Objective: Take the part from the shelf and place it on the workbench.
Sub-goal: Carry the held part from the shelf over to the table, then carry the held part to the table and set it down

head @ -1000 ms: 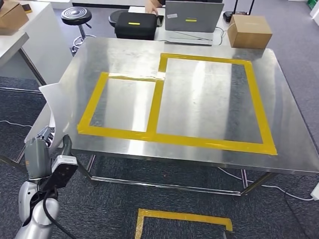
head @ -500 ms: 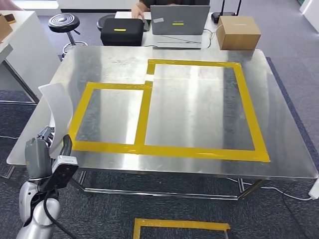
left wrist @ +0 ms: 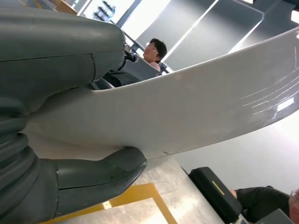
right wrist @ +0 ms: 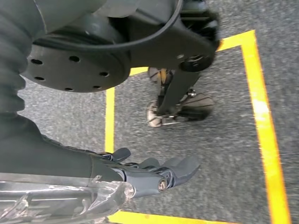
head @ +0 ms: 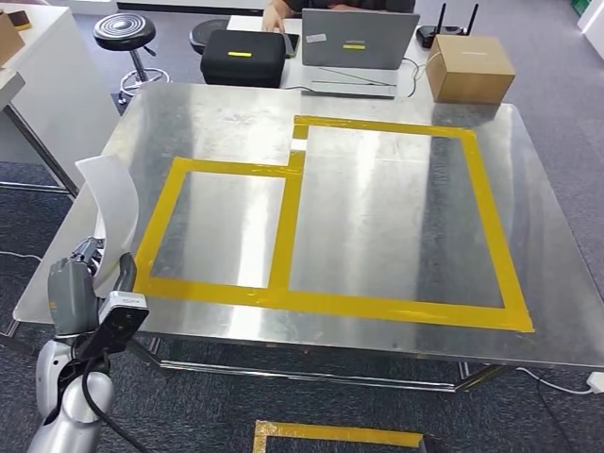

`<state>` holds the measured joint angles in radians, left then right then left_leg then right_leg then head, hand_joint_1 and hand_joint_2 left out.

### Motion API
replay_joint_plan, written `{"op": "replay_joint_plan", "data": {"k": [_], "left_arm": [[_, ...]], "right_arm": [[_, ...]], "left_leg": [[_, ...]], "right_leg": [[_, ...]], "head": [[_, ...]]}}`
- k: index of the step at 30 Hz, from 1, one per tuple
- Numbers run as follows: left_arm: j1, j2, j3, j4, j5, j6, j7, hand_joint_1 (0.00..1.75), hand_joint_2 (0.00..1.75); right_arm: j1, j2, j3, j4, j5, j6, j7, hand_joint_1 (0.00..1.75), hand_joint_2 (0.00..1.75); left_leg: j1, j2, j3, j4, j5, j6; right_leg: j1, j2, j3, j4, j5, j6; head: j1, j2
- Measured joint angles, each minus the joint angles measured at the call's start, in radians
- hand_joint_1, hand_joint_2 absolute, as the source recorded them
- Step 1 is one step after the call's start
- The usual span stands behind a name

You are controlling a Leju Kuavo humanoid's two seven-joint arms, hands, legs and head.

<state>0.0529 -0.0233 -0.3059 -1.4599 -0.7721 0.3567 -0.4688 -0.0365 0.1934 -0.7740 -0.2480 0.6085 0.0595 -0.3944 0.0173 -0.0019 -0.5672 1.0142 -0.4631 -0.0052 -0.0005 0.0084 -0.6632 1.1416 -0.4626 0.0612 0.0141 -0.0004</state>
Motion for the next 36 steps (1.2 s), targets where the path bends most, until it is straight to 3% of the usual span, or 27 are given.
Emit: {"op": "replay_joint_plan", "data": {"k": [2, 5, 6, 15, 25, 36], "left_arm": [[0.0, 0.0, 0.0, 0.0, 0.0, 0.0, 0.0, 1.75, 1.75], [-0.003, 0.0, 0.0, 0.001, 0.0, 0.001, 0.0, 1.75, 1.75], [-0.005, 0.0, -0.001, 0.002, -0.001, 0.001, 0.0, 1.75, 1.75], [-0.014, -0.001, -0.008, 0.016, -0.038, 0.004, 0.008, 1.75, 1.75], [-0.073, -0.015, -0.113, 0.086, -0.119, -0.037, 0.018, 1.75, 1.75], [-0.237, -0.069, -0.157, 0.261, -0.101, -0.034, 0.046, 1.75, 1.75]], "right_arm": [[0.0, 0.0, 0.0, 0.0, 0.0, 0.0, 0.0, 0.0, 1.75], [-0.001, 0.001, 0.0, 0.0, 0.001, -0.001, 0.002, 0.0, 1.75], [-0.002, 0.001, -0.001, 0.0, 0.001, -0.002, 0.002, 0.0, 1.75], [-0.005, 0.002, -0.001, 0.0, 0.011, -0.003, 0.011, 0.0, 1.75], [-0.016, 0.004, 0.002, 0.0, 0.034, -0.003, 0.027, 0.0, 1.75], [-0.037, 0.01, 0.029, 0.0, 0.064, -0.002, 0.049, 0.0, 1.75]], "left_leg": [[0.0, 0.0, 0.004, 0.0, -0.003, -0.001], [-0.006, 0.0, 0.016, -0.006, -0.011, -0.006], [-0.008, 0.001, 0.018, -0.011, -0.012, -0.006], [-0.008, 0.001, 0.023, -0.028, -0.006, -0.026], [-0.008, 0.001, 0.023, -0.028, -0.004, -0.026], [-0.009, 0.001, 0.023, -0.028, -0.002, -0.023]], "right_leg": [[0.0, -0.001, 0.011, -0.028, 0.015, -0.001], [0.001, 0.001, 0.043, -0.106, 0.042, -0.011], [0.002, 0.003, 0.045, -0.11, 0.039, -0.015], [0.004, 0.004, 0.044, -0.11, 0.036, -0.028], [0.003, 0.003, 0.047, -0.116, 0.042, -0.027], [0.002, 0.002, 0.048, -0.118, 0.044, -0.025]], "head": [[0.0, 0.0], [-0.005, 0.0], [-0.007, 0.0], [-0.007, 0.0], [-0.006, 0.0], [-0.006, 0.0]]}}
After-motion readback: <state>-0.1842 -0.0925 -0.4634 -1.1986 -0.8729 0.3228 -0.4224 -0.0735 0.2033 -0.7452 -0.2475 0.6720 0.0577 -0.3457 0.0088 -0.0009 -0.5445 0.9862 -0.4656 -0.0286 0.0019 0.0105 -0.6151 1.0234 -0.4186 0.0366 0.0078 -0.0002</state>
